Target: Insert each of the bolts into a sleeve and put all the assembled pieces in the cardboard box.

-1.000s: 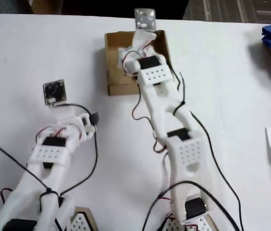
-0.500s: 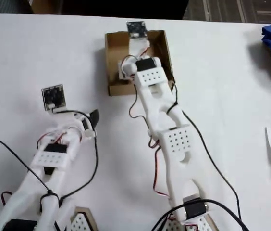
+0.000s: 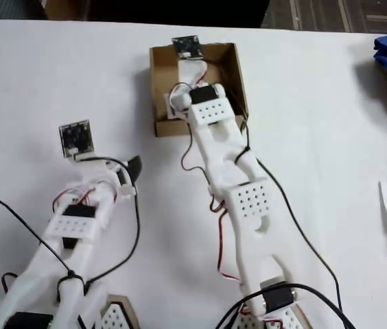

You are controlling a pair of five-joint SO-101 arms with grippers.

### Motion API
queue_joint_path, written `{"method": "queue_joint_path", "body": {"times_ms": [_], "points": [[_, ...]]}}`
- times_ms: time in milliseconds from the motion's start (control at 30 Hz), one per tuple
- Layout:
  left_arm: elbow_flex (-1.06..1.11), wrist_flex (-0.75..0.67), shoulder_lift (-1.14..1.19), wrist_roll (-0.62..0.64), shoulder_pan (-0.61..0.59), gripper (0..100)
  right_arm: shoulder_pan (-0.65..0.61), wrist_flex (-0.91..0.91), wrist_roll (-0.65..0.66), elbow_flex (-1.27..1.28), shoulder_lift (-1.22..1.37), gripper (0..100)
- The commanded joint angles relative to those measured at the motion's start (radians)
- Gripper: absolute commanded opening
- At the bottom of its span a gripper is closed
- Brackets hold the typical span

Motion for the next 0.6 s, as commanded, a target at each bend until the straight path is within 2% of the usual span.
{"method": "queue_joint_path", "body": {"times_ms": [0, 167, 233, 367, 567], "points": [[0.004, -0.020, -0.012, 0.002, -0.006, 26, -0.008, 0.002, 0.009, -0.058, -0.022, 29.7], [0.004, -0.020, -0.012, 0.005, -0.006, 26, -0.008, 0.010, 0.008, -0.137, -0.021, 28.1], [0.004, -0.020, -0.012, 0.005, -0.006, 26, -0.010, 0.010, 0.003, -0.167, -0.018, 23.7], [0.004, -0.020, -0.012, 0.006, -0.009, 26, -0.030, 0.010, 0.006, -0.175, -0.013, 7.5], [0.004, -0.020, -0.012, 0.006, -0.009, 26, -0.051, 0.056, 0.008, -0.175, -0.010, 4.0]]}}
